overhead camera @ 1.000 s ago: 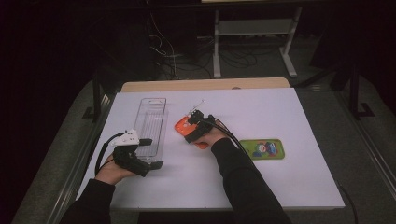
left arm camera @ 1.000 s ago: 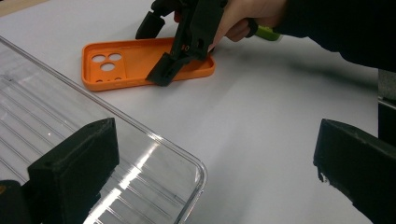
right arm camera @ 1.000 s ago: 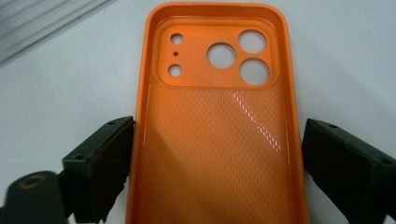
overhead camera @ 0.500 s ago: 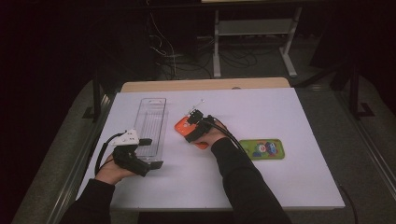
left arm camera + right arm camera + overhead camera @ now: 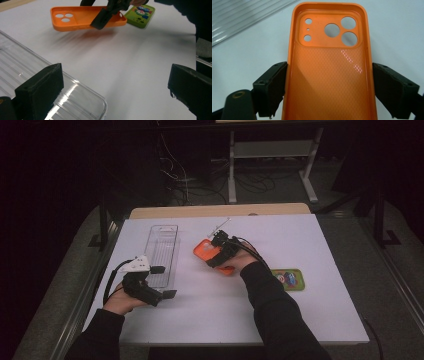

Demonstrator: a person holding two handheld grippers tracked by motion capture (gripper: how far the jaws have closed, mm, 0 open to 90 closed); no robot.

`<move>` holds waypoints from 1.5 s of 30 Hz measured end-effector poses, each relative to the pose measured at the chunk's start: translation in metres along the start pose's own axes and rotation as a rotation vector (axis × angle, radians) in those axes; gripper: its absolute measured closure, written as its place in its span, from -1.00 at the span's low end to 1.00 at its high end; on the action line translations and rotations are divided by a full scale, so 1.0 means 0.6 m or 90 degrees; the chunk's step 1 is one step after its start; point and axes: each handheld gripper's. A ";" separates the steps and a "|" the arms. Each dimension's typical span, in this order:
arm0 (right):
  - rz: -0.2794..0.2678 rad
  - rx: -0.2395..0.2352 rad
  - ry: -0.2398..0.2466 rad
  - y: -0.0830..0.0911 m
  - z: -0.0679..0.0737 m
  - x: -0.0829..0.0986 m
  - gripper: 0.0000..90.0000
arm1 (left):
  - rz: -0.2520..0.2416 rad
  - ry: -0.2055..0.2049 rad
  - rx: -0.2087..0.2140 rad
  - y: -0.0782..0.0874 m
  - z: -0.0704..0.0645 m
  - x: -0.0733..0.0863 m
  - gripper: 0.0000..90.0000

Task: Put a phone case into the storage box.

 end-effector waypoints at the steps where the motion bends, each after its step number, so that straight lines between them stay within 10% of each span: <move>1: -0.001 0.000 0.007 0.005 -0.002 0.003 -0.67 | 0.011 -0.003 0.000 -0.001 0.001 -0.004 -1.00; 25: 0.001 -0.057 0.117 0.131 -0.014 0.113 -0.67 | 0.035 -0.098 0.071 -0.089 -0.015 -0.124 -1.00; 45: 0.026 -0.148 0.212 0.154 0.001 0.160 -0.67 | 0.059 -0.187 0.170 -0.141 -0.034 -0.159 -1.00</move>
Point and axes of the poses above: each handheld gripper's, and its own axes: y roughly backward along the jaws, x roughly out of its underside, z roughly to its left, and after that the axes turned 5 degrees about -x, right-handed
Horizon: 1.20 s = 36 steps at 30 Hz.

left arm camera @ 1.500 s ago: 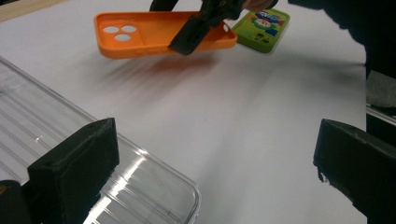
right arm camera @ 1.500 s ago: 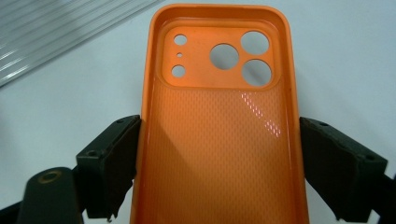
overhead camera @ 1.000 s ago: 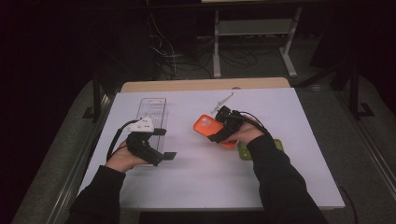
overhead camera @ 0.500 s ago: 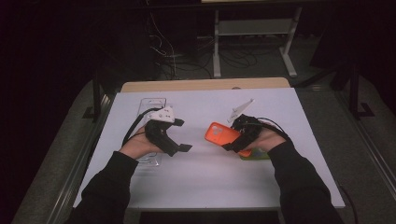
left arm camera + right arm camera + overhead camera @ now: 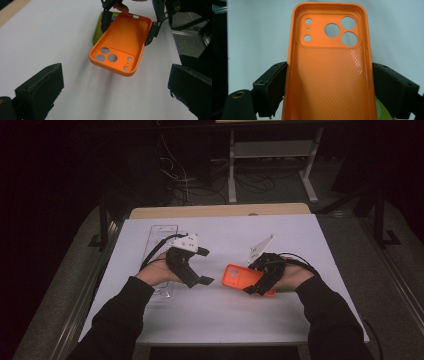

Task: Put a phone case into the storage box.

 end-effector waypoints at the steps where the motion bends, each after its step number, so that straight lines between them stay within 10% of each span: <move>1: 0.001 -0.004 0.002 0.000 0.002 0.000 -0.67 | 0.009 -0.008 0.007 -0.003 -0.002 -0.003 -1.00; 15: 0.010 -0.042 0.057 -0.005 0.028 -0.011 -0.67 | 0.064 -0.036 0.085 -0.042 -0.021 -0.013 -1.00; 36: 0.006 -0.059 0.077 -0.011 0.051 -0.032 -0.67 | 0.127 -0.079 0.095 -0.088 -0.049 -0.005 -1.00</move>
Point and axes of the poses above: each handheld gripper's, and its own axes: y roughly backward along the jaws, x roughly out of its underside, z roughly to its left, and after that the axes turned 5 degrees about -x, right-handed
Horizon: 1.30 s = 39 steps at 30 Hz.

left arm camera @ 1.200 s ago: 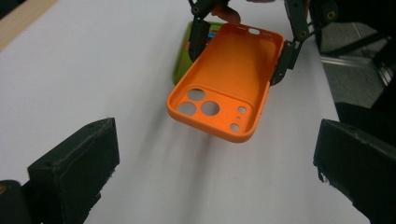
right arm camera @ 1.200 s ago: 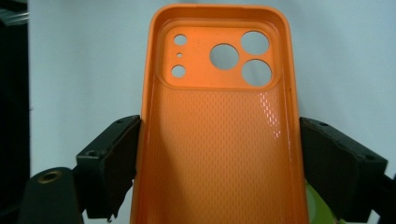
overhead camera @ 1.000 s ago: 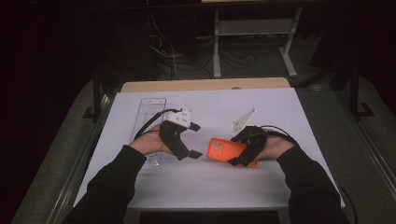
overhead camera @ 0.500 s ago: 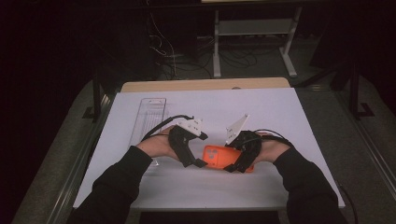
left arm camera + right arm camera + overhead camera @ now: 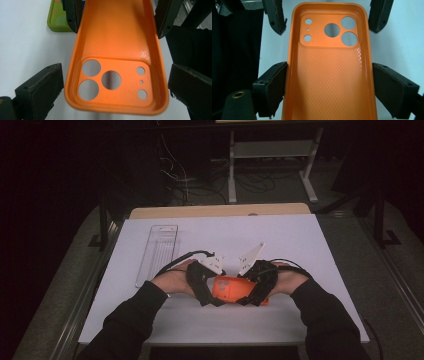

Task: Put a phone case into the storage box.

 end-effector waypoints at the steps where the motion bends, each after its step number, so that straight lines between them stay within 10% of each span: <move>1: -0.004 -0.002 0.005 -0.001 0.000 -0.001 -0.67 | 0.006 -0.008 0.000 0.000 0.001 0.000 -1.00; 29: -0.034 -0.010 0.020 -0.001 -0.004 -0.006 -0.68 | 0.001 -0.010 0.020 -0.003 0.003 0.000 -0.66; 39: -0.082 0.027 -0.035 0.025 -0.011 0.008 -0.98 | -0.010 0.033 -0.004 0.005 0.009 0.007 -0.65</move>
Point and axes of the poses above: each handheld gripper's, and its own axes: y roughly backward along the jaws, x roughly out of its underside, z roughly to its left, and after that the axes turned 5 degrees about -x, right-handed
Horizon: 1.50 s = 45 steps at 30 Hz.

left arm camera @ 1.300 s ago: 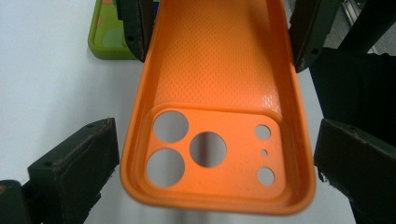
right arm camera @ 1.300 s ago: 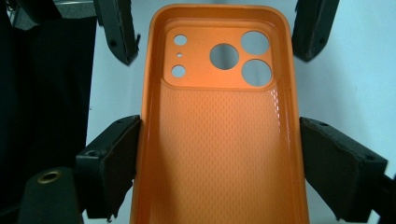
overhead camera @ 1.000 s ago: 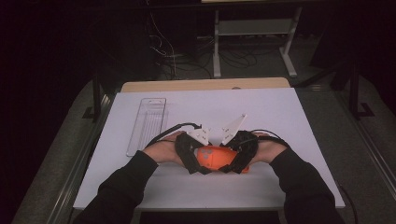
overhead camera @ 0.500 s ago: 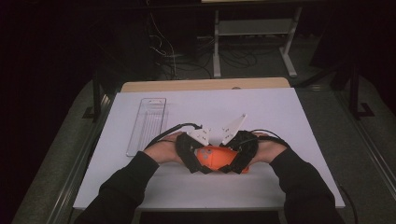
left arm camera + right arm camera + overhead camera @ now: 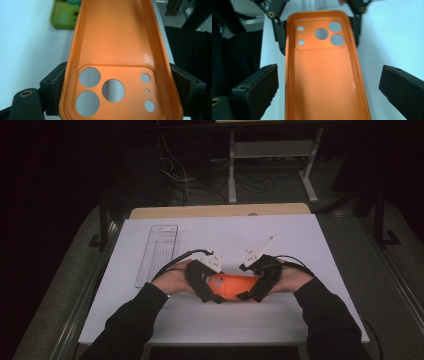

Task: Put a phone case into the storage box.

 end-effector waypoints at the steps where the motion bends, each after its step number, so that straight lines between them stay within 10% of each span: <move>1: -0.011 0.004 0.008 0.002 -0.003 0.002 -0.99 | -0.004 0.009 -0.003 0.002 0.000 0.002 -0.65; 26: -0.163 0.192 -0.267 0.049 0.004 0.084 -1.00 | 0.008 0.180 -0.221 0.027 -0.012 0.036 -0.65; 35: -0.169 0.239 -0.307 0.018 0.022 0.108 -1.00 | -0.016 0.232 -0.237 0.043 -0.013 0.049 -0.65; 45: -0.154 0.260 -0.311 -0.024 0.025 0.112 -1.00 | -0.017 0.236 -0.232 0.054 -0.013 0.056 -0.65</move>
Point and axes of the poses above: each handheld gripper's, and its own axes: y roughly backward along the jaws, x roughly out of its underside, z roughly to its left, and after that the axes turned 5 degrees about -x, right-handed
